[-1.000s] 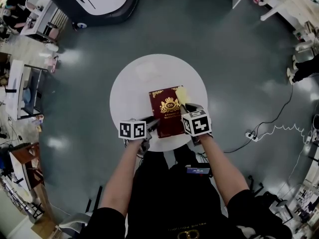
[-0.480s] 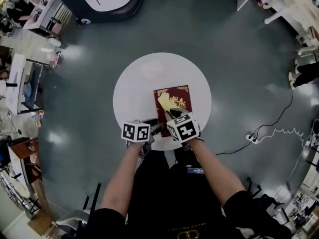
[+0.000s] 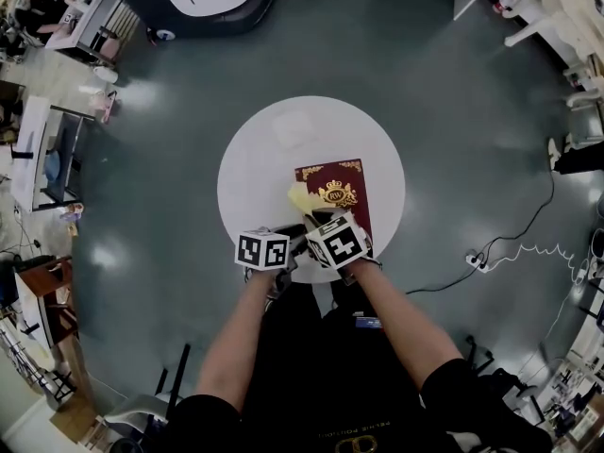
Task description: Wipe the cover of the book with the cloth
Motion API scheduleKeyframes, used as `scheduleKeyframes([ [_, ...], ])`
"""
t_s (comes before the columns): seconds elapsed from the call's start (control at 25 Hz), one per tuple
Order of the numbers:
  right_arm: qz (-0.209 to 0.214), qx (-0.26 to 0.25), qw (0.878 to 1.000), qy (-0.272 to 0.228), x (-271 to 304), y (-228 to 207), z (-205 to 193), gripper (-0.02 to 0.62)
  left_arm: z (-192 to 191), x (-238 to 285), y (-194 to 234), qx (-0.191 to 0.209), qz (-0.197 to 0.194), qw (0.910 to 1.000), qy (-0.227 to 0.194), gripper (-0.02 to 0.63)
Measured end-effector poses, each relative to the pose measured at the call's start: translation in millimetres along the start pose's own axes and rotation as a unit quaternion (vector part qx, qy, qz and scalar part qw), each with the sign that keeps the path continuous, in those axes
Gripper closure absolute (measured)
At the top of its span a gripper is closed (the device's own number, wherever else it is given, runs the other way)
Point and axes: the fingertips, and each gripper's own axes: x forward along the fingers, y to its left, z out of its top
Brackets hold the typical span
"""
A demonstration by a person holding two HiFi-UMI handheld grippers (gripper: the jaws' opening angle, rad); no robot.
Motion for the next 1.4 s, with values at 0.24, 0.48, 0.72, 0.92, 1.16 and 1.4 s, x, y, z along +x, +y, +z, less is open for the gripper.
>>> scheduleKeyframes([
  [0.24, -0.009, 0.008, 1.0, -0.004, 0.4, -6.8, -1.7, 0.517, -0.1, -0.2, 2.7, 0.001, 0.001, 1.0, -0.007, 0.453],
  [0.48, -0.019, 0.022, 0.999, -0.014, -8.2, -21.5, -6.1, 0.517, -0.1, -0.9, 2.3, 0.004, 0.003, 1.0, -0.001, 0.453],
  [0.72, -0.036, 0.037, 0.998, -0.021, -21.3, -44.9, -11.5, 0.517, 1.1, -1.5, 3.3, 0.003, 0.008, 1.0, 0.001, 0.453],
  [0.92, -0.056, 0.065, 0.996, -0.029, -36.7, -71.8, -23.0, 0.515, 0.2, -0.3, 3.7, 0.003, 0.005, 1.0, 0.0, 0.453],
  [1.16, -0.077, 0.088, 0.992, -0.038, -54.3, -99.8, -33.1, 0.517, 2.1, -0.9, 3.0, 0.002, 0.009, 1.0, 0.0, 0.454],
  [1.4, -0.089, 0.109, 0.989, -0.047, -66.1, -116.5, -41.7, 0.517, -0.6, 1.6, 3.0, 0.004, 0.011, 0.9999, 0.002, 0.454],
])
